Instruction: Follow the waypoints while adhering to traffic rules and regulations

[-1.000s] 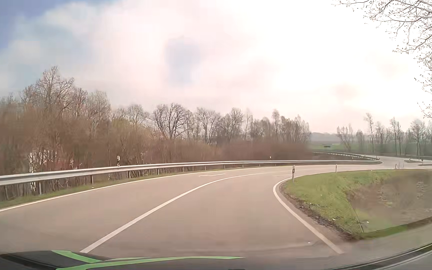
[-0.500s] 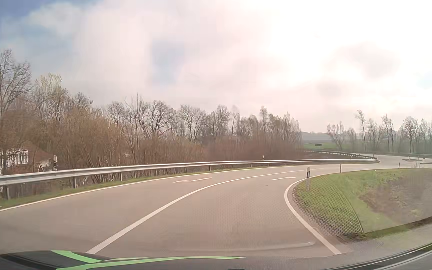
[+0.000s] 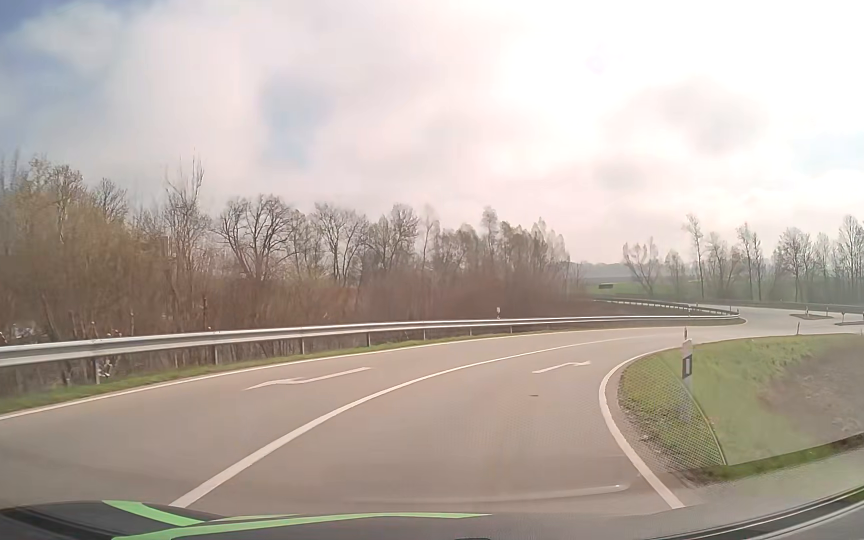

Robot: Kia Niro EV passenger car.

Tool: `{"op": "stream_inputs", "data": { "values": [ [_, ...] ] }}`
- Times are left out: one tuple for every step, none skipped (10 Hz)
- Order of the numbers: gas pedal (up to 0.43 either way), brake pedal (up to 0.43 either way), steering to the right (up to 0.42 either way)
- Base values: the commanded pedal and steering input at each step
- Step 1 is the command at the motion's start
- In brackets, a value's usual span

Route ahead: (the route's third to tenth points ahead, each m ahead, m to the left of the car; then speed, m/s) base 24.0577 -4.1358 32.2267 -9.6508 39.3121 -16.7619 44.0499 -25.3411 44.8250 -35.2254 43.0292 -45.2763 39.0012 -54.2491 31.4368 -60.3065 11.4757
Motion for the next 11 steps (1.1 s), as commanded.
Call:
{"op": "stream_inputs", "data": {
  "values": [
    [0.000, 0.000, 0.082],
    [0.000, 0.000, 0.086],
    [0.000, 0.000, 0.088],
    [0.000, 0.000, 0.090],
    [0.000, 0.000, 0.095],
    [0.000, 0.000, 0.102],
    [0.000, 0.000, 0.112],
    [0.000, 0.000, 0.117],
    [0.000, 0.000, 0.117],
    [0.000, 0.000, 0.117],
    [0.000, 0.000, 0.116]
  ]
}}
